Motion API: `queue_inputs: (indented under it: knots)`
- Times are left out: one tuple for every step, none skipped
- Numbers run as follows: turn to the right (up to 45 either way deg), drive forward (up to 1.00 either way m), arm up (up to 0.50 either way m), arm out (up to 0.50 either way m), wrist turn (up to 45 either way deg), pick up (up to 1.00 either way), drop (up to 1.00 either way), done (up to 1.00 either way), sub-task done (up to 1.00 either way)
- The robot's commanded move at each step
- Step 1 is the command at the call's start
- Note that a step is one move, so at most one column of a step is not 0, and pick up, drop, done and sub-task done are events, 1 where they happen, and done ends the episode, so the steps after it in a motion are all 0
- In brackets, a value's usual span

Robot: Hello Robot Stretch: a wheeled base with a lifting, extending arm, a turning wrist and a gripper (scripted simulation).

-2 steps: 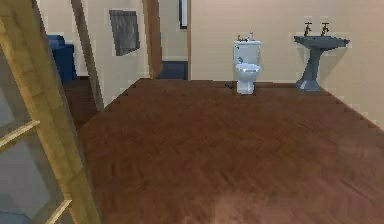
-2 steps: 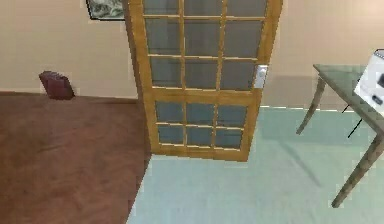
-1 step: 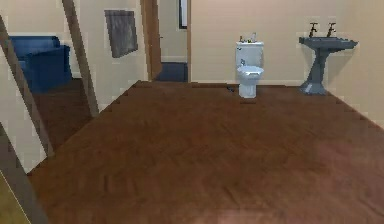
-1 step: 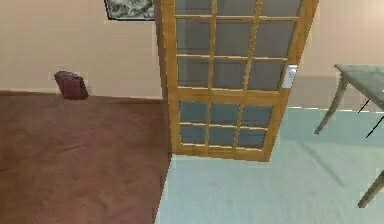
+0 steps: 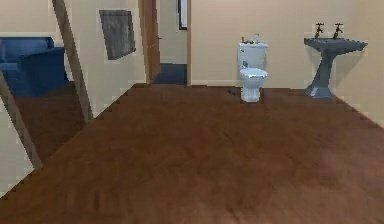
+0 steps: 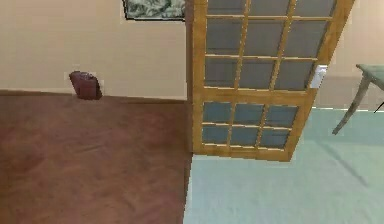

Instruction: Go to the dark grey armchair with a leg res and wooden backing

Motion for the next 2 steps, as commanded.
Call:
queue_inputs:
  knots:
    - [45.0,0.00,0.00,0.00,0.0,0.00,0.00,0.00,0.00]
    - [45.0,0.00,0.00,0.00,0.0,0.00,0.00,0.00,0.00]
